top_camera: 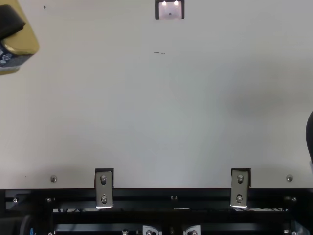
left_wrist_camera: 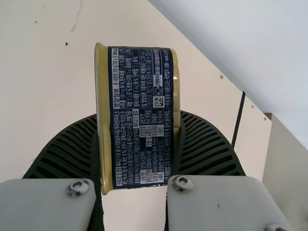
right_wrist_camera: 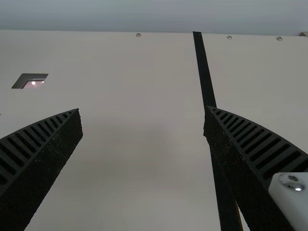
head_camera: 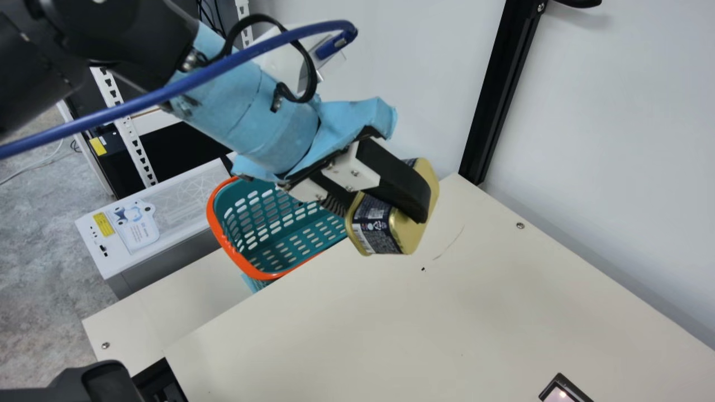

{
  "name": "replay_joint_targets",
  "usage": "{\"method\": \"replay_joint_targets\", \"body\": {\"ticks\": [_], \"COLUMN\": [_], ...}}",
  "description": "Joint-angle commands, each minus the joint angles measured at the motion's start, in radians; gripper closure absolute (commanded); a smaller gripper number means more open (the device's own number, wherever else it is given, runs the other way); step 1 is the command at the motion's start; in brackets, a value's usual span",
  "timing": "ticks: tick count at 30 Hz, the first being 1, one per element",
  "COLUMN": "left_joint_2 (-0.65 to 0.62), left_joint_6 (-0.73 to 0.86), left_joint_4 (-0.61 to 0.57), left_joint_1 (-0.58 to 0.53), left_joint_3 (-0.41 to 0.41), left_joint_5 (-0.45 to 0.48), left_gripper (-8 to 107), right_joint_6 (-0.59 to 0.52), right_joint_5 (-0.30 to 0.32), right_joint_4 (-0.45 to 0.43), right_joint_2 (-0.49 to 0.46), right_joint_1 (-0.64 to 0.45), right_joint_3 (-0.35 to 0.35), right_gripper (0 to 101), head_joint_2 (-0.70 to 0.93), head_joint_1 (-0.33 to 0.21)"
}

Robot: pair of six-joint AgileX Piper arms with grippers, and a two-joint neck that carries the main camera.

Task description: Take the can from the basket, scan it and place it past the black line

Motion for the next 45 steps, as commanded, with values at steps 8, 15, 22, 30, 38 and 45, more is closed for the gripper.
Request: {"method": "replay_joint_targets", "body": {"ticks": [8, 15, 22, 30, 38, 45], "left_joint_2": [-0.020, -0.039, -0.058, -0.081, -0.103, -0.115], "left_joint_6": [-0.156, -0.264, -0.355, -0.444, -0.519, -0.549], "left_joint_4": [-0.001, 0.013, 0.037, 0.040, 0.027, 0.023], "left_joint_1": [-0.066, -0.114, -0.160, -0.187, -0.201, -0.205], "left_joint_3": [0.011, 0.009, -0.009, -0.019, -0.027, -0.018], "left_joint_5": [0.000, 0.000, 0.000, 0.000, 0.000, 0.000], "left_gripper": [89, 89, 89, 89, 89, 89], "right_joint_6": [0.000, 0.000, 0.000, 0.000, 0.000, 0.000], "right_joint_5": [0.000, 0.000, 0.000, 0.000, 0.000, 0.000], "right_joint_4": [0.000, 0.000, 0.000, 0.000, 0.000, 0.000], "right_joint_2": [0.000, 0.000, 0.000, 0.000, 0.000, 0.000], "right_joint_1": [0.000, 0.000, 0.000, 0.000, 0.000, 0.000], "right_joint_3": [0.000, 0.000, 0.000, 0.000, 0.000, 0.000], "right_gripper": [0, 0, 0, 0, 0, 0], "head_joint_2": [0.033, 0.033, 0.033, 0.033, 0.028, -0.090], "head_joint_1": [-0.037, -0.037, -0.037, -0.037, -0.037, -0.037]}}
